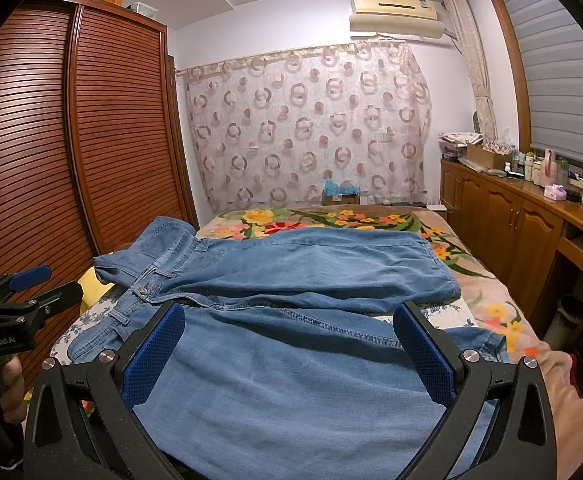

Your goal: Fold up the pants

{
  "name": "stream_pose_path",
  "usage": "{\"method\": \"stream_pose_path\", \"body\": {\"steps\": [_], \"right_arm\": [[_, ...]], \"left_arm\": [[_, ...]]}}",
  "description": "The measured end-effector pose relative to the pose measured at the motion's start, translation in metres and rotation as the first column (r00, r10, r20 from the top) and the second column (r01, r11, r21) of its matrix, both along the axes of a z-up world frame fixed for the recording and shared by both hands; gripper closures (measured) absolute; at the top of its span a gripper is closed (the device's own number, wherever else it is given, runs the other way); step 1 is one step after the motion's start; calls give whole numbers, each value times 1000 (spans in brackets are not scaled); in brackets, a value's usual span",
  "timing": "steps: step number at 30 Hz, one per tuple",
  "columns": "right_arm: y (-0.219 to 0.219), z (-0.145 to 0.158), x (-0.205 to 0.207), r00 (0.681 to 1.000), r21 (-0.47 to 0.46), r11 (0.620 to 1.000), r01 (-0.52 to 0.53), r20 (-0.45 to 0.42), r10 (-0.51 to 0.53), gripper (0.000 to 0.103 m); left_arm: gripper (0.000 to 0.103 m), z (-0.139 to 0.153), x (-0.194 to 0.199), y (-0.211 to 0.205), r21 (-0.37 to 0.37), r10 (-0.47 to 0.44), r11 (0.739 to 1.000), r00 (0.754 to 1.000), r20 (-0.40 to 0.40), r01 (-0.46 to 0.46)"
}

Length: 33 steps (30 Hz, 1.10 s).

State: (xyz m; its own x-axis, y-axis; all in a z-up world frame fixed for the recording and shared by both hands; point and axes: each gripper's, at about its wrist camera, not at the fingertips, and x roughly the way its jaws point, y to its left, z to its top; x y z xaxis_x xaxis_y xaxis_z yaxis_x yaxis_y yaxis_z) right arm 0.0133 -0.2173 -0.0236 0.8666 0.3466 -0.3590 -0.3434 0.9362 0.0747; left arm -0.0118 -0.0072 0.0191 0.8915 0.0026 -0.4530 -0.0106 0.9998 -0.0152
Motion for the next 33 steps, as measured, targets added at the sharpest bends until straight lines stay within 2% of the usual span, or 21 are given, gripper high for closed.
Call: {"method": "stream_pose_path", "body": {"steps": [33], "right_arm": [[1,0,0,1000,3,1000,-5,3,5,0]], "left_arm": [[0,-2,-2,0,4,0,1000,1000,3,0]]}}
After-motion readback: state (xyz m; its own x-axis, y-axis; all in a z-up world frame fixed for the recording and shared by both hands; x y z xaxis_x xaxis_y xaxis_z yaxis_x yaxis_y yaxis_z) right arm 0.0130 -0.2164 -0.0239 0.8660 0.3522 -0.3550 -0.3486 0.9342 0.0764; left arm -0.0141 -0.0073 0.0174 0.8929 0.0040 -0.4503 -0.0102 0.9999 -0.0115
